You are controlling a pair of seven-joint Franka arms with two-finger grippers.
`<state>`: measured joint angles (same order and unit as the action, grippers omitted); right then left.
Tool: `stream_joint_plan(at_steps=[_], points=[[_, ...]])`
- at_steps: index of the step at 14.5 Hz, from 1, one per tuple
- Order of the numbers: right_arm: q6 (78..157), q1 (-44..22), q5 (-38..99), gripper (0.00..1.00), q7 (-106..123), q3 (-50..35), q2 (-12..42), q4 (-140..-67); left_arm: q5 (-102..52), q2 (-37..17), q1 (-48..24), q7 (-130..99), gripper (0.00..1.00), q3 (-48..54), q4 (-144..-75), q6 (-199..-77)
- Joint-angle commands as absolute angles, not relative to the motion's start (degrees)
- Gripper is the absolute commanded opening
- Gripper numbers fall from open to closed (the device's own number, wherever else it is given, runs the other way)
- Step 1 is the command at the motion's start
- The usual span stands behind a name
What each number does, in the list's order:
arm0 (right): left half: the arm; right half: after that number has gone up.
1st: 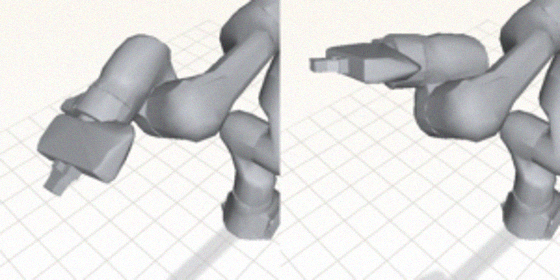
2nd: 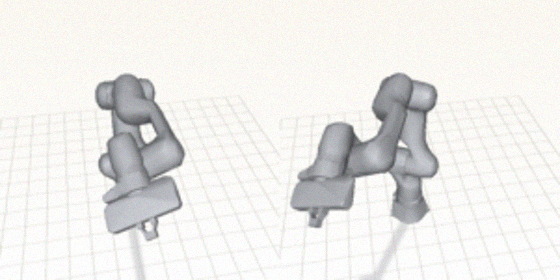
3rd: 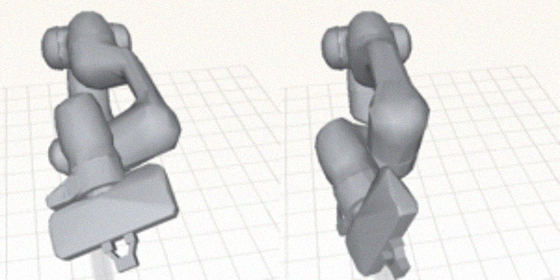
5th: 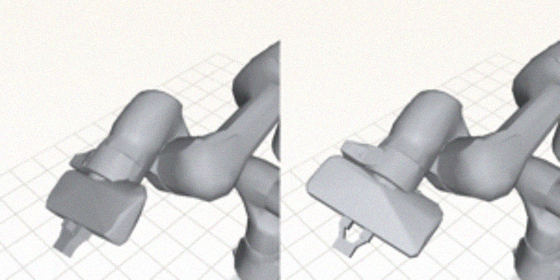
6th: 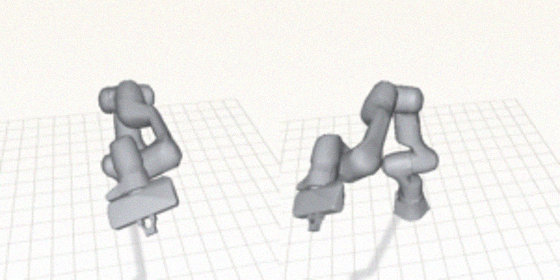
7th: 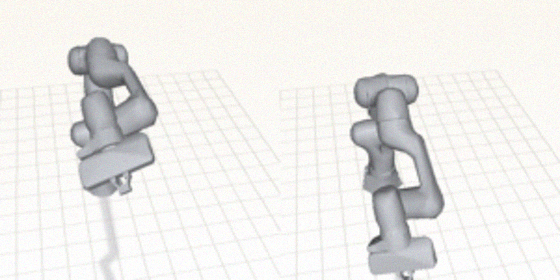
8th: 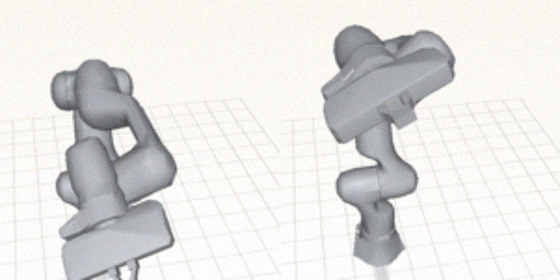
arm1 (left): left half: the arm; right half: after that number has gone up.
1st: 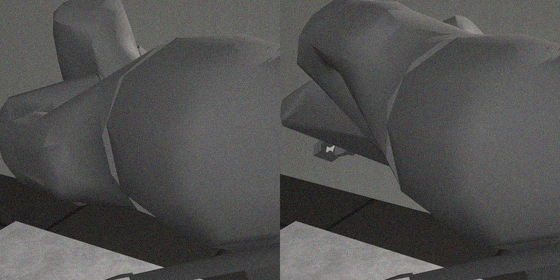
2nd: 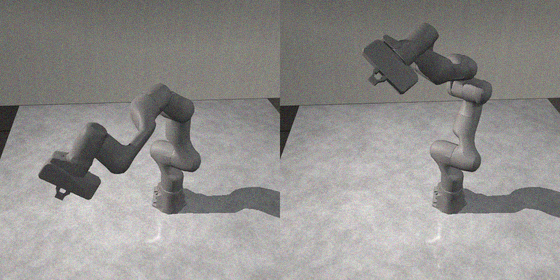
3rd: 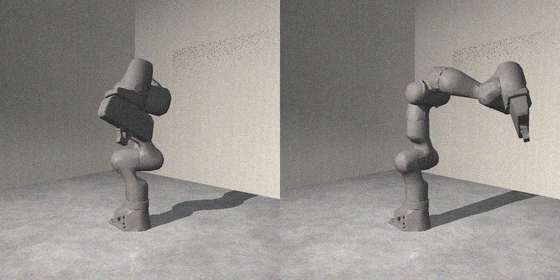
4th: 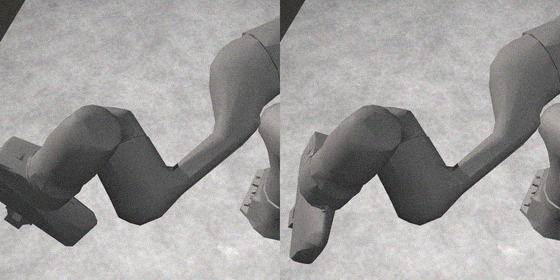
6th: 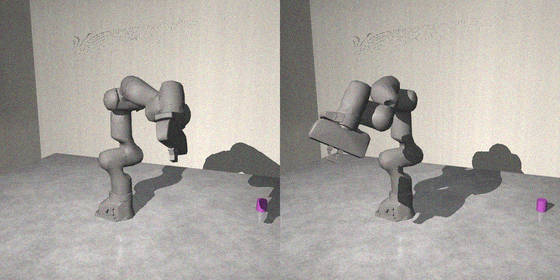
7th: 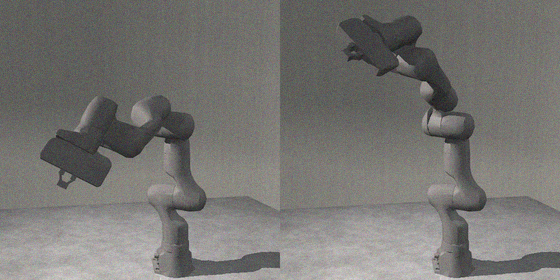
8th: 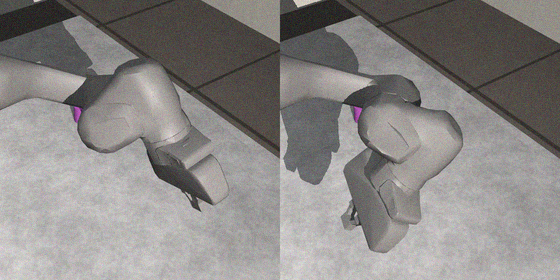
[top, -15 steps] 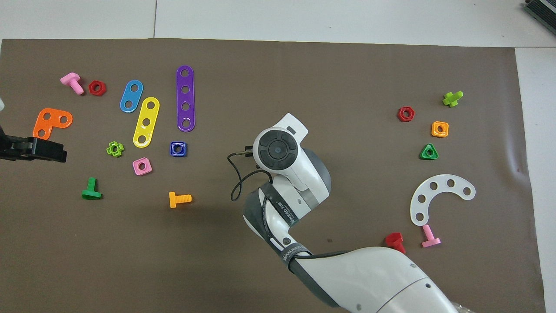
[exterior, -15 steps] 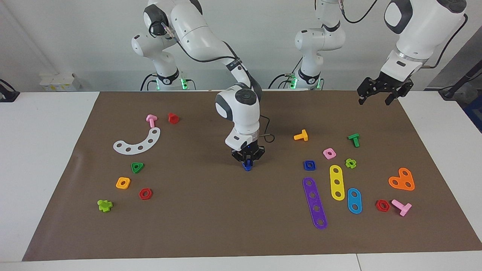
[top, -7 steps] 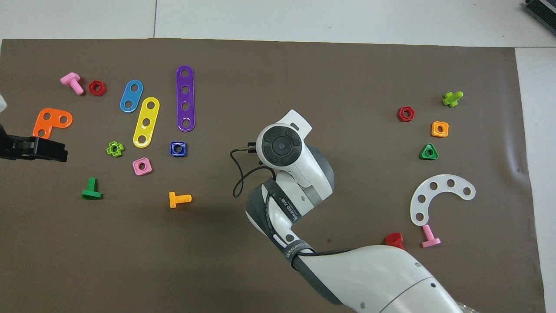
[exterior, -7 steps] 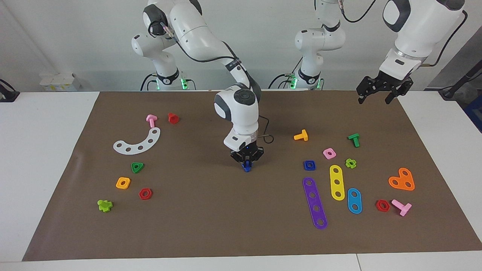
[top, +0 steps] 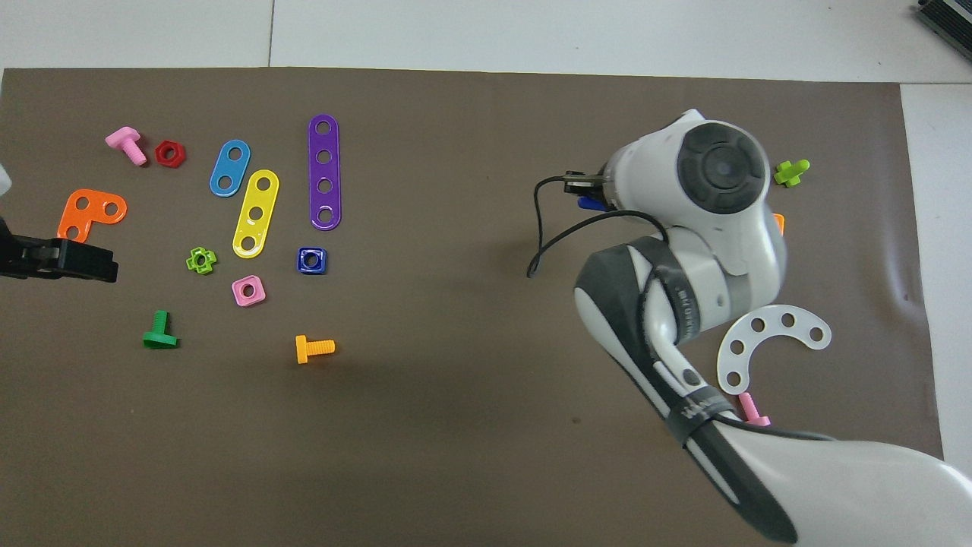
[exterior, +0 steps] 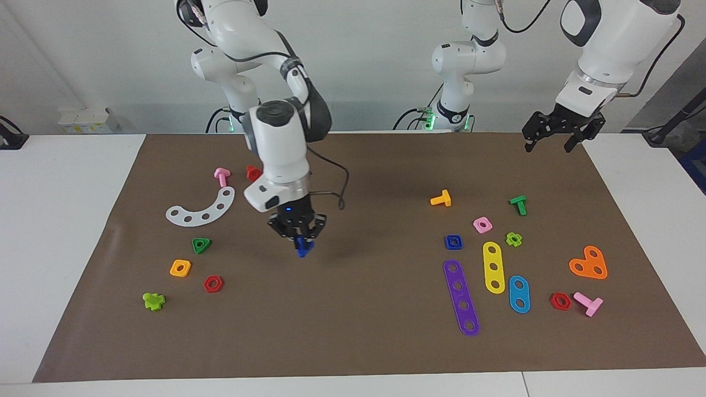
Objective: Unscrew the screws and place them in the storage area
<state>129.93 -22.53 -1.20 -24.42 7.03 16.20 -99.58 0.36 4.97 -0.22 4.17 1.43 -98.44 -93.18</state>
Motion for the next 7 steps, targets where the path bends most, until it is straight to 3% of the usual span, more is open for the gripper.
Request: stream_joint_plan(at_steps=[1, 7], points=[[131.31, -16.98, -1.23, 0.0, -18.48, 5.89, 11.17, -108.62, 1.49, 5.27, -0.53, 4.13, 1.0, 1.41, -98.09, -93.08], [137.97, -10.2, 3.59, 0.0, -10.2, 5.8, 9.58, -119.42, 1.49, 5.36, -0.53, 4.13, 1.0, 1.41, -98.26, -93.16]])
